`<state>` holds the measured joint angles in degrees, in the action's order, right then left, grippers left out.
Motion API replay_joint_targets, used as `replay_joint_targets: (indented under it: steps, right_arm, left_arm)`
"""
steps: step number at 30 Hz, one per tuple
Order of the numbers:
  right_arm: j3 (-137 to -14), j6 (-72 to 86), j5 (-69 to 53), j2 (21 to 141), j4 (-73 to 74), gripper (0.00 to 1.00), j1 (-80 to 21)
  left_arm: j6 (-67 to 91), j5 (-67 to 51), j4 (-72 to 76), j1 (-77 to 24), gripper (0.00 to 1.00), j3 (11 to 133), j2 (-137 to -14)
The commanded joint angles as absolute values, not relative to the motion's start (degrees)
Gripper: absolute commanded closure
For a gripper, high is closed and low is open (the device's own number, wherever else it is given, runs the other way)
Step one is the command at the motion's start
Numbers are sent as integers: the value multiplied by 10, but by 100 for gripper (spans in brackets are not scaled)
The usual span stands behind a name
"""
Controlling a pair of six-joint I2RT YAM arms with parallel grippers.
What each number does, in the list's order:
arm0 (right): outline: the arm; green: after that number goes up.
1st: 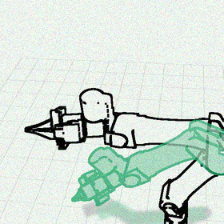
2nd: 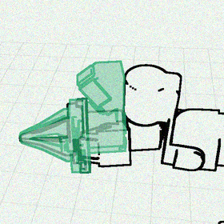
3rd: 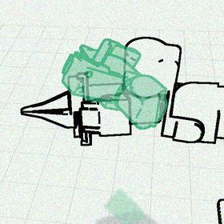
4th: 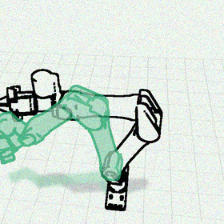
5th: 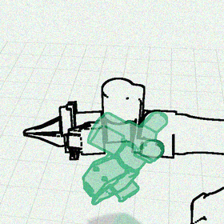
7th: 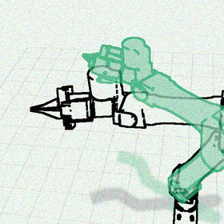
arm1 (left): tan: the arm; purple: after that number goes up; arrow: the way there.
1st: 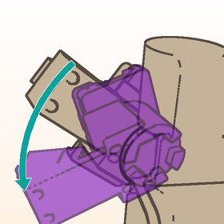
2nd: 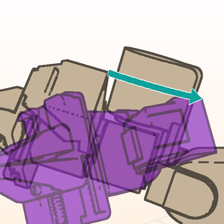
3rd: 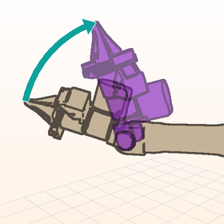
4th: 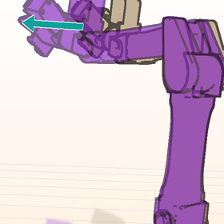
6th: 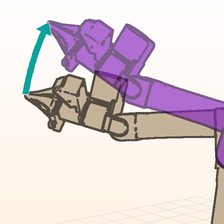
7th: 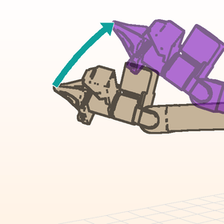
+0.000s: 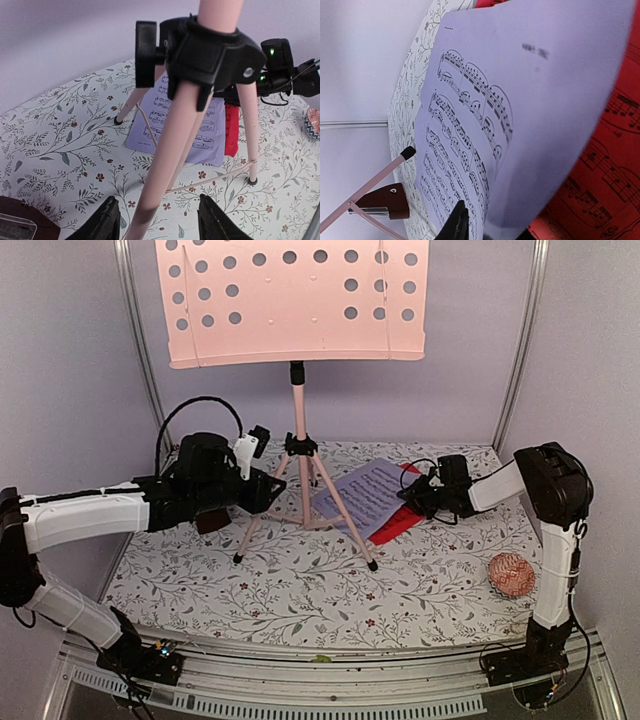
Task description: Set up the instrument practice props
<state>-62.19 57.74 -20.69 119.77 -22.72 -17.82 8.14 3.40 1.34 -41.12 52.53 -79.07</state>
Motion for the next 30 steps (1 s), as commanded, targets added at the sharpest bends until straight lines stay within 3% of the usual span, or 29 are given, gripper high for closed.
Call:
replay_joint_targets:
  steps: [1, 3, 14, 22, 30]
  right_arm:
    - [-623, 591, -174, 1194, -259, 88, -180]
    - [-618, 585, -158, 1180, -264, 100, -181]
    - [-538, 427, -35, 955, -204, 100, -194]
    - [-521, 298, 24, 768, -53, 100, -246]
    - [-558, 208, 42, 615, 145, 100, -352]
  left_arm:
    - [125, 36, 24, -406, 47, 524, -762]
    - [143, 43, 19, -405, 46, 523, -753]
    - [253, 49, 7, -405, 43, 451, -600]
    - [271, 43, -33, -407, 43, 428, -460]
    - [244, 12, -56, -412, 43, 503, -410]
